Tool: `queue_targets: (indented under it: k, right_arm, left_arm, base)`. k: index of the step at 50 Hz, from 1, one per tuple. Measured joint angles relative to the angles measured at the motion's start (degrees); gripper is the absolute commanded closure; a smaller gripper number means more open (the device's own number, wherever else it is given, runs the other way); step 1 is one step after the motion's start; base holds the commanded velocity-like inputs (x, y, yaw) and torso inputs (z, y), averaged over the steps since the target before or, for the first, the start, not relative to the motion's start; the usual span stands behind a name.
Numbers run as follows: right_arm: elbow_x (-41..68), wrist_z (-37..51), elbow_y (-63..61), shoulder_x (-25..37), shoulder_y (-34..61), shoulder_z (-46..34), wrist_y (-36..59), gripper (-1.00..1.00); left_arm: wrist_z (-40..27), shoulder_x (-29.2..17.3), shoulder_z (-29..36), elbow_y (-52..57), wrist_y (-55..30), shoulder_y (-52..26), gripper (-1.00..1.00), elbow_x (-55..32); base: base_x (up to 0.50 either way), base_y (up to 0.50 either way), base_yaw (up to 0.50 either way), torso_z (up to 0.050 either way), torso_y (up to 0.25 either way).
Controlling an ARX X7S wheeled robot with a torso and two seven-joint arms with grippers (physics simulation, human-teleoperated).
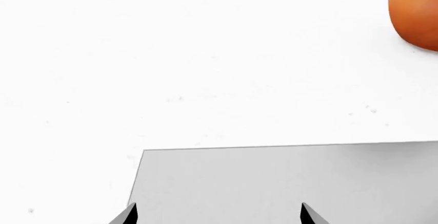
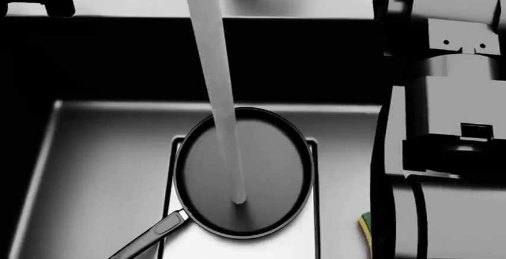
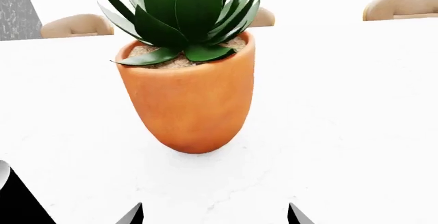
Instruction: Pick the pan and sponge and place them into the sink. Then turn on the water.
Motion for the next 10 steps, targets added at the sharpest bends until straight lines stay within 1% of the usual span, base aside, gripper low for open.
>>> queue_targets:
  k: [10]
  right_arm:
    - [1.0,-0.3,0.0,0.4,0.0,1.0,0.1,-1.00]
  left_arm:
    - [0.0,0.0,0.1,-0.4,0.1,0.0,-1.00,-0.1]
  base:
    - [0.00,0.00,0.00,0.000,0.000]
